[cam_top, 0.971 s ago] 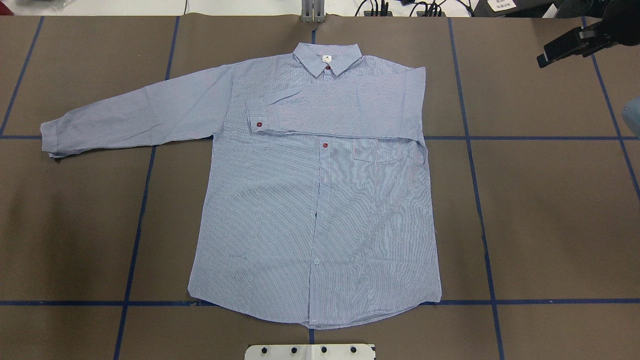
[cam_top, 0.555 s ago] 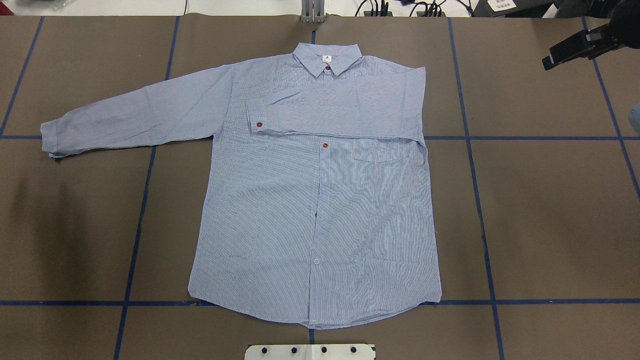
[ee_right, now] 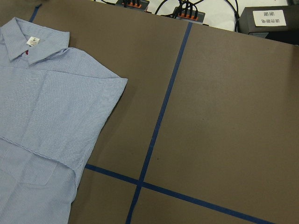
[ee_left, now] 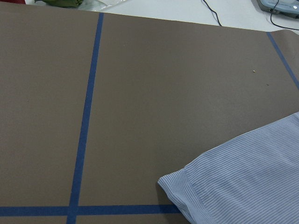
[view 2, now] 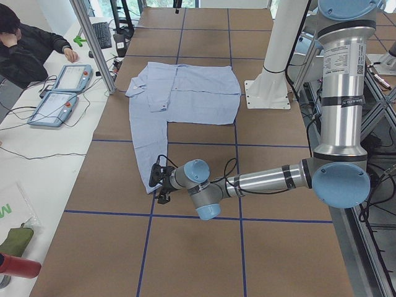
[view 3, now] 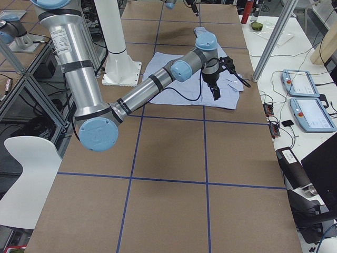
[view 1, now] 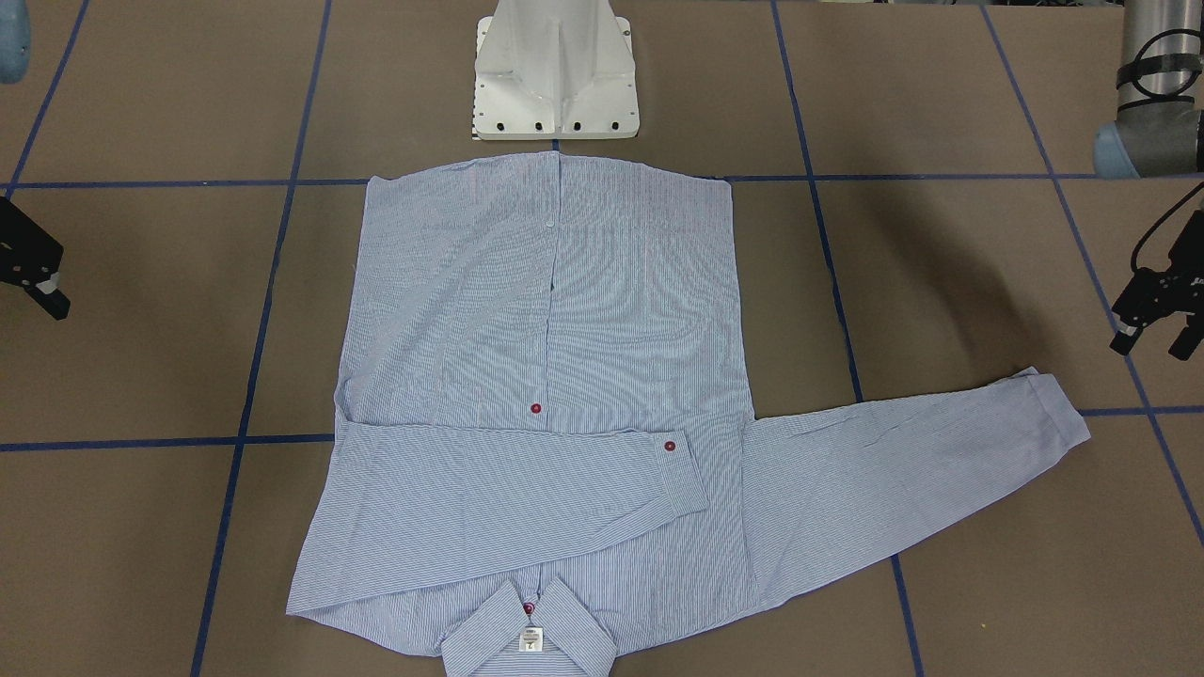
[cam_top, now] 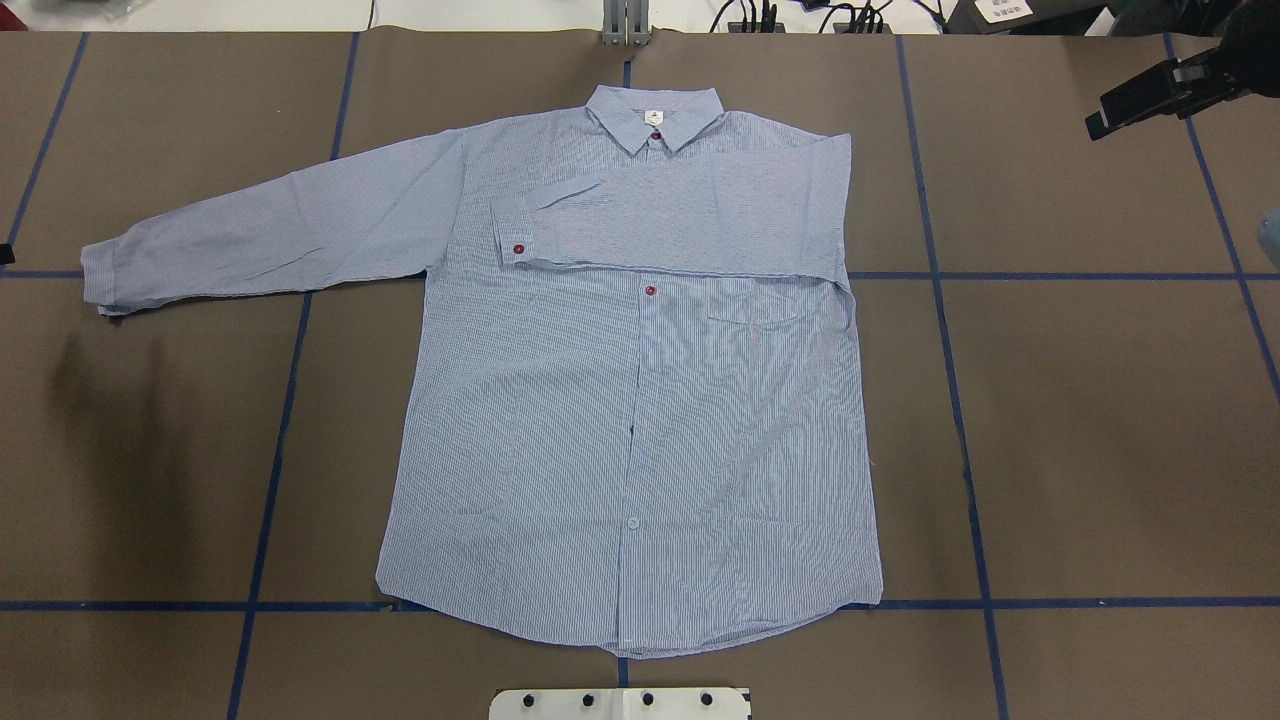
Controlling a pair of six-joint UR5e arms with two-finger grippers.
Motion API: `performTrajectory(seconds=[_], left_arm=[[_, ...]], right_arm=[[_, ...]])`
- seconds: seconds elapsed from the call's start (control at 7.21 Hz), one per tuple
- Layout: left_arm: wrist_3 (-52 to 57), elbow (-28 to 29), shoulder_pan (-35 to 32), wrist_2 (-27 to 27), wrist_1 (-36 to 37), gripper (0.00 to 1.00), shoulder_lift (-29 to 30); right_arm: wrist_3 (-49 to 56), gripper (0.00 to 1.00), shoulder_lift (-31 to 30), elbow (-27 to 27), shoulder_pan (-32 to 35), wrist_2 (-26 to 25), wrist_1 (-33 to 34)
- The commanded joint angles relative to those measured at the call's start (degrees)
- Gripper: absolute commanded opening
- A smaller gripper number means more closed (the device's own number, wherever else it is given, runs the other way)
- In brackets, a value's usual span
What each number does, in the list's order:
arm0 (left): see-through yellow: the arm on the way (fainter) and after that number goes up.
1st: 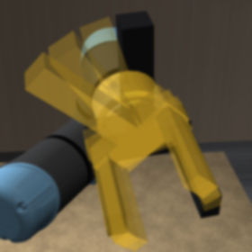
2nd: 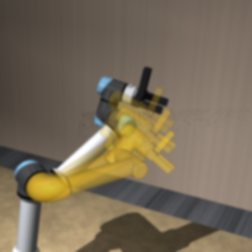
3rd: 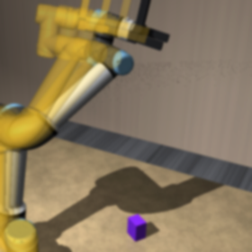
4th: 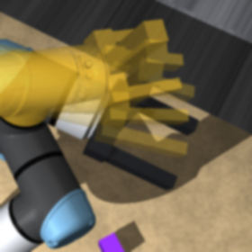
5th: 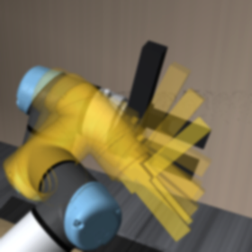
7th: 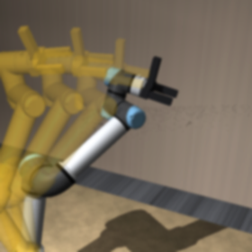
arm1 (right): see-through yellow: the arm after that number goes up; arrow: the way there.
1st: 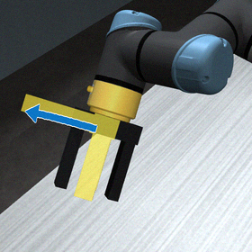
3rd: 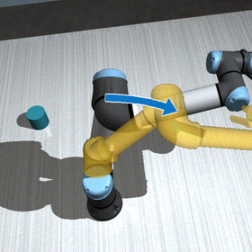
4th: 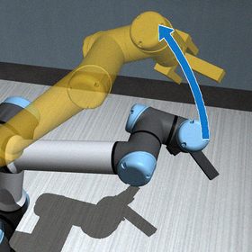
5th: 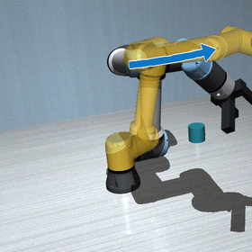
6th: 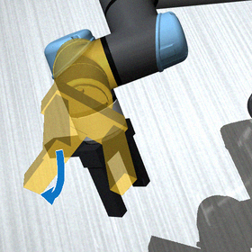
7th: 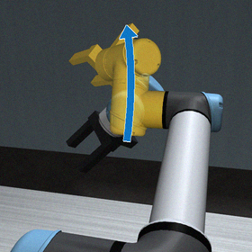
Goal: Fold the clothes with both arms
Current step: 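Lower the left gripper to the cuff of the other sleeve and grasp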
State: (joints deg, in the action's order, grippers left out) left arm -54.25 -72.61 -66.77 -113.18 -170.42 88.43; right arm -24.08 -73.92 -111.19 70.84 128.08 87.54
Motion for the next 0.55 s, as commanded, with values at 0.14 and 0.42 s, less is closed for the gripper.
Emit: performTrajectory(seconds=[0.14, 0.42], left_arm=[[-5.24, 4.05, 4.79, 3.31, -2.55, 0.94, 3.59], [-10.15, 4.05, 10.31, 7.6, -3.68, 0.94, 3.86]], right_arm=[[0.0, 1.0, 0.0, 0.0, 0.0, -0.03, 0.0], [0.0, 1.0, 0.0, 0.0, 0.0, -0.11, 0.0]])
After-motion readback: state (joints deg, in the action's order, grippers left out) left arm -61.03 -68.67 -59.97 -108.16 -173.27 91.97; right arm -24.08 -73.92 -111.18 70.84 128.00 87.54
